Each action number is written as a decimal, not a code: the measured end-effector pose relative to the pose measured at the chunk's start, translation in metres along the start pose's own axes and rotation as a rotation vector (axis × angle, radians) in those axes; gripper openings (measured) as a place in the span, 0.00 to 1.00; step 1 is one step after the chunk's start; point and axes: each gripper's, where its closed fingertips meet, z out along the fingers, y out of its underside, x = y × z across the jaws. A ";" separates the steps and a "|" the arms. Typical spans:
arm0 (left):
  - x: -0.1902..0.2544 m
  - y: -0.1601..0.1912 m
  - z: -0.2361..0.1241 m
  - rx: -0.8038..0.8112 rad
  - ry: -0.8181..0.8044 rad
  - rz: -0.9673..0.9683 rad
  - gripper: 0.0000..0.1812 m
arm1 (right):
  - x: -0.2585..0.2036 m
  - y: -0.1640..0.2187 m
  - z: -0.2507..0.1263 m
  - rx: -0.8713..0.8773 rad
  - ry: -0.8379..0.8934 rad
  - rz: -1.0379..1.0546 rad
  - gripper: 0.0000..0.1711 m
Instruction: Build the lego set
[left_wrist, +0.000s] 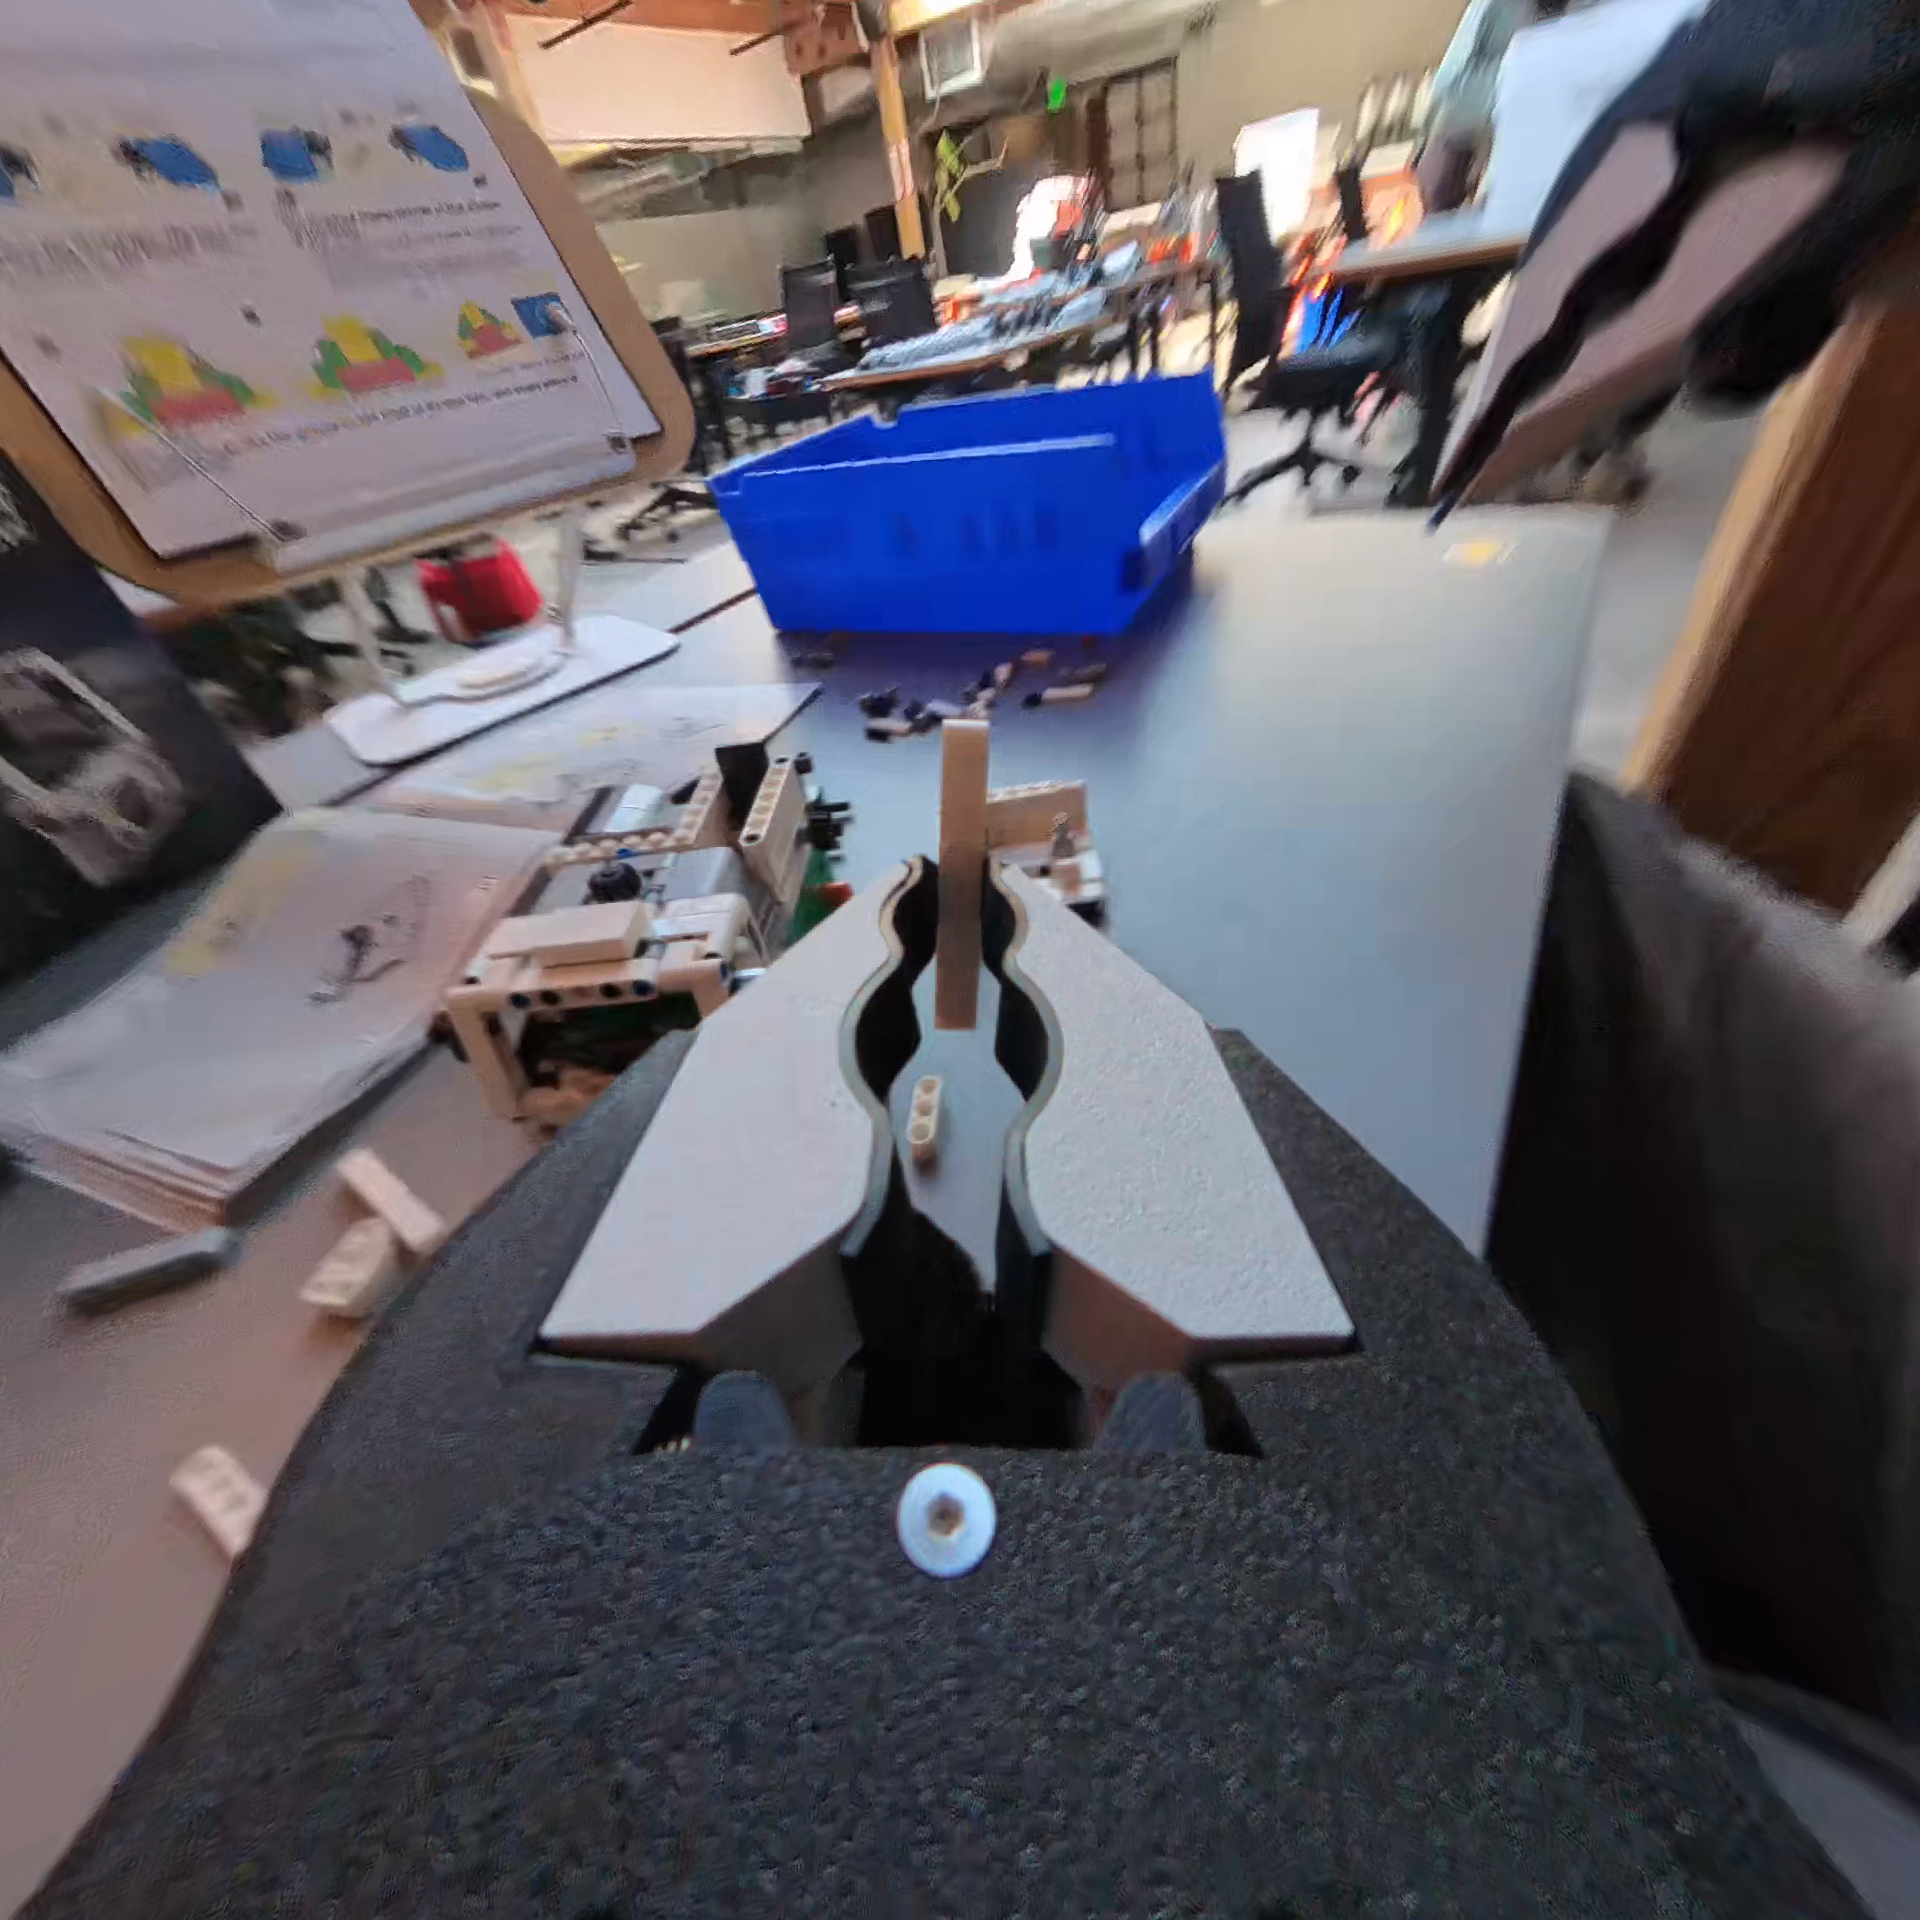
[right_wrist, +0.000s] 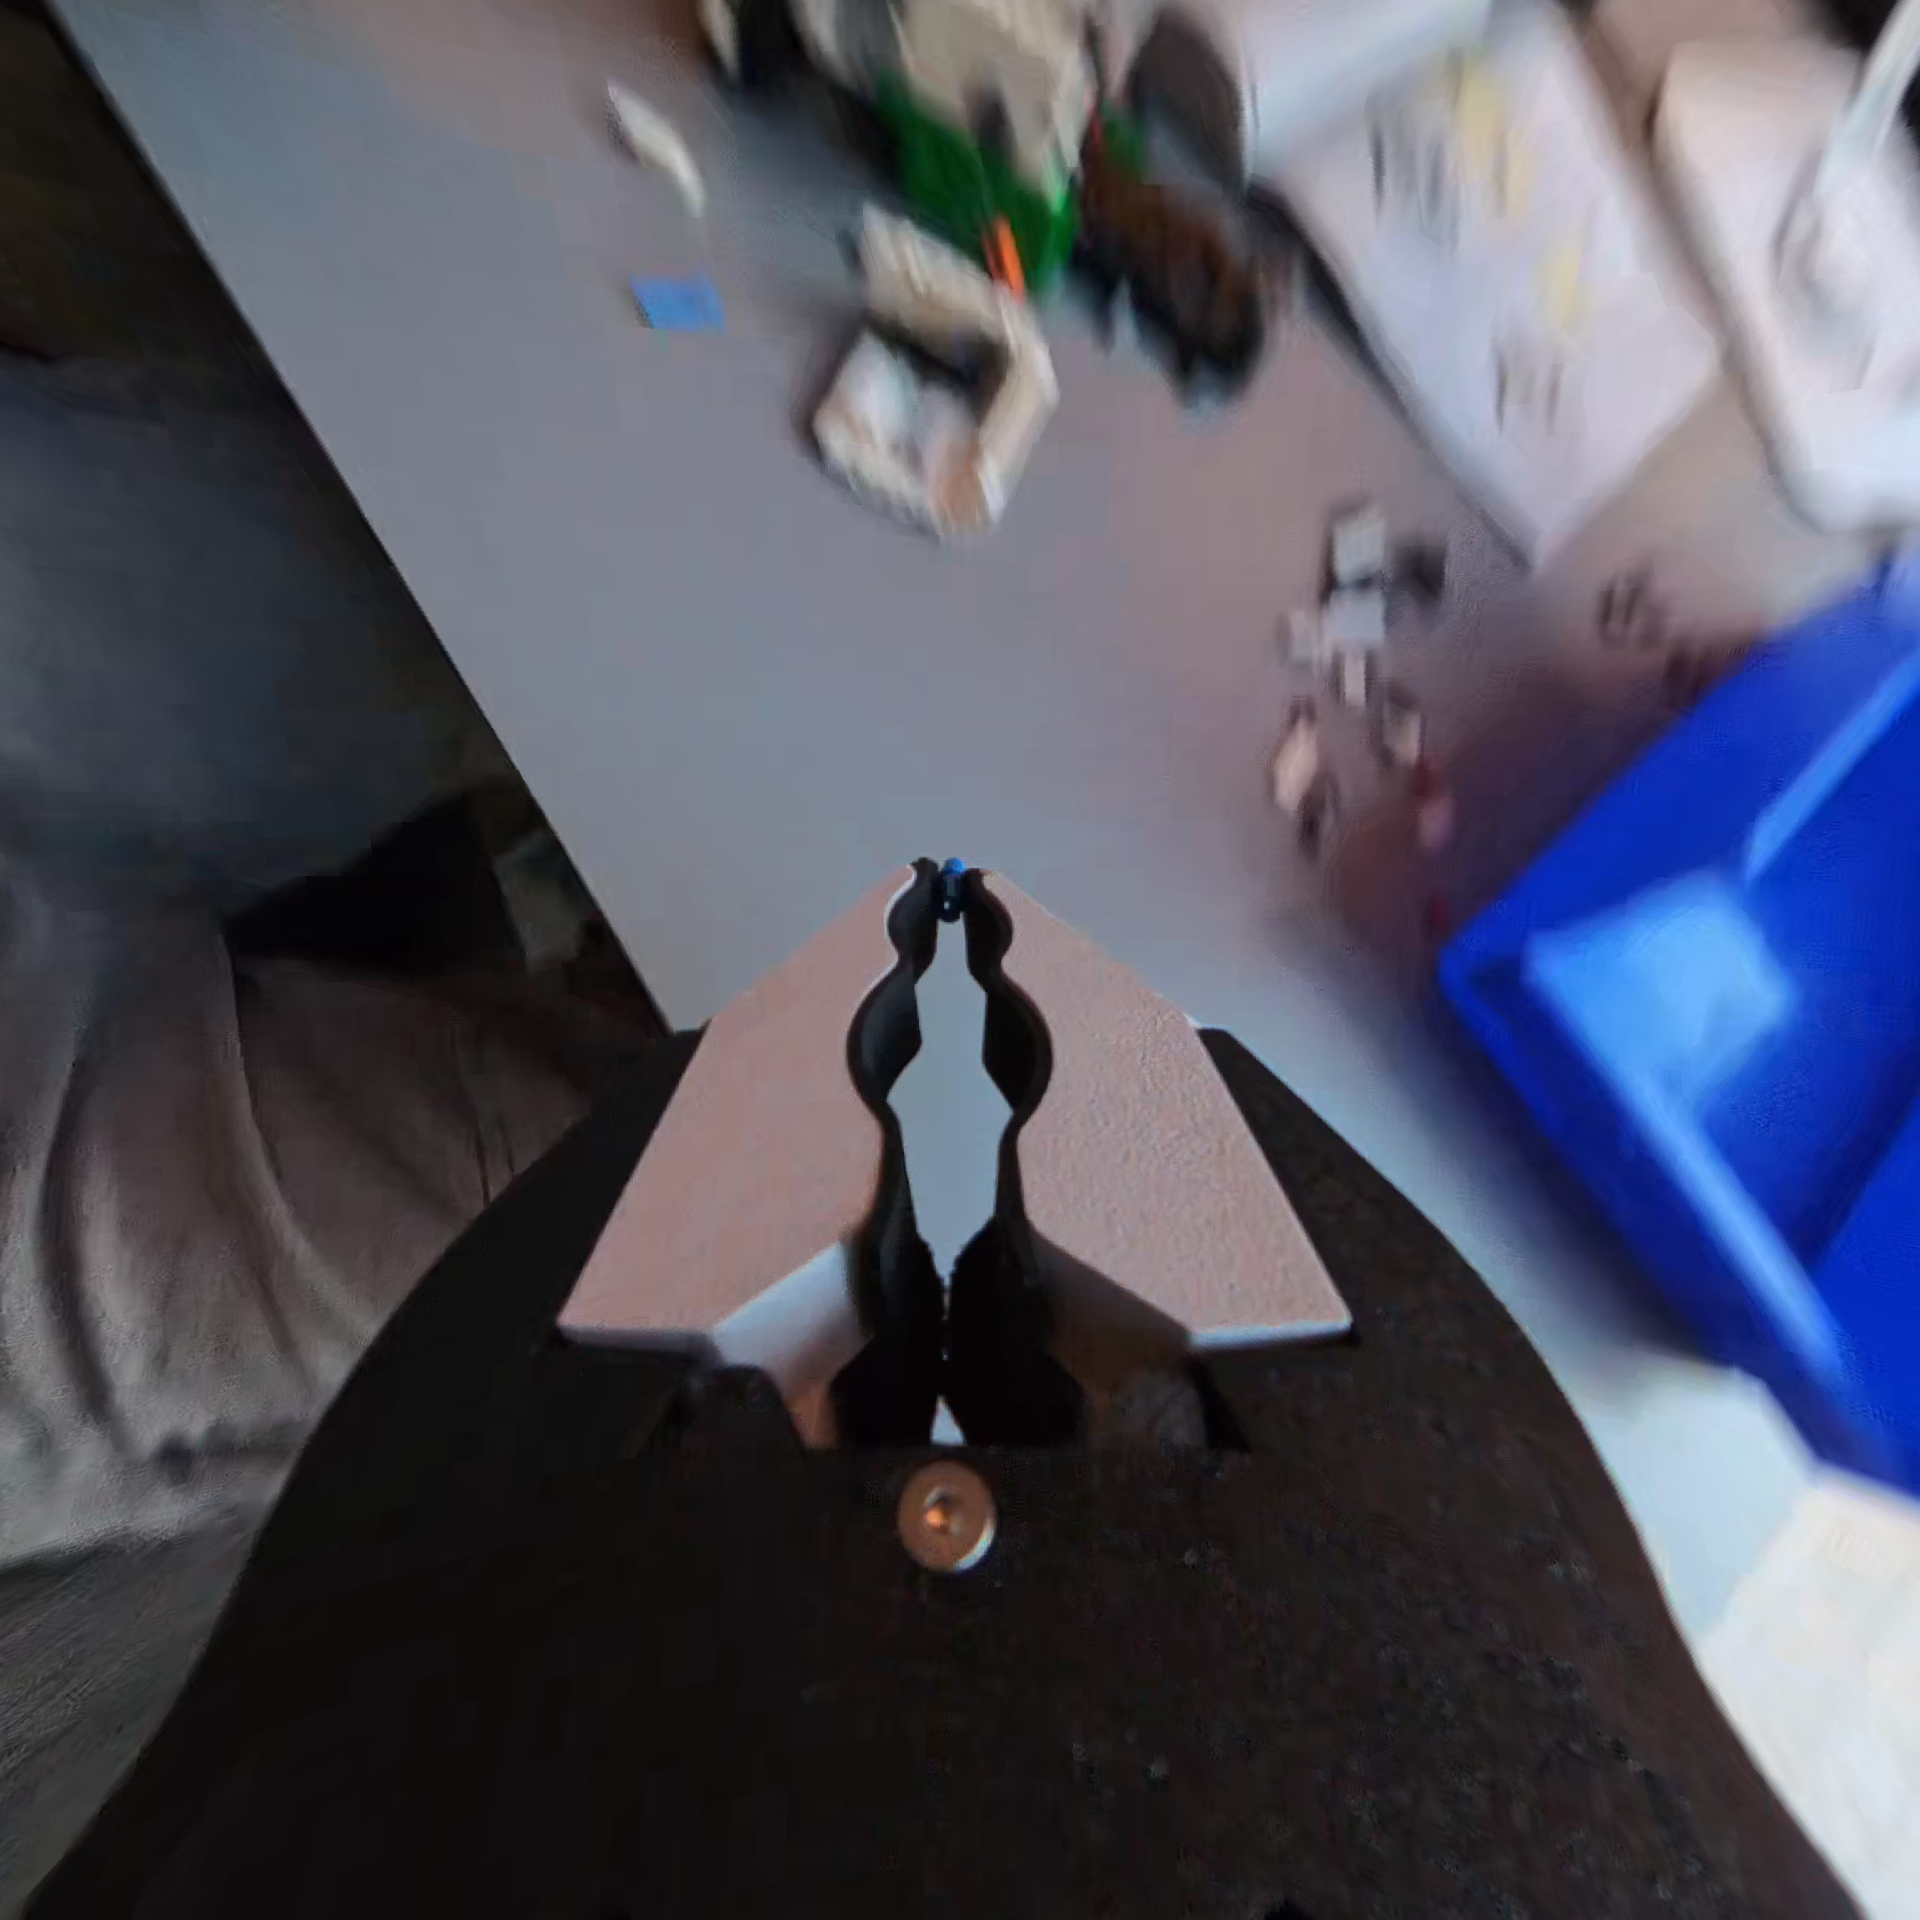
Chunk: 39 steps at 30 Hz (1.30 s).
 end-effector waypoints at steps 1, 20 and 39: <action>-0.005 -0.003 -0.002 0.023 0.037 -0.105 0.04 | -0.018 -0.036 0.012 0.094 0.010 -0.071 0.02; -0.041 -0.014 -0.021 0.186 0.051 -0.483 0.04 | -0.089 -0.243 0.134 0.728 0.219 0.038 0.02; -0.048 -0.014 -0.023 0.165 -0.114 -0.307 0.04 | -0.090 -0.246 0.141 0.782 0.198 0.156 0.02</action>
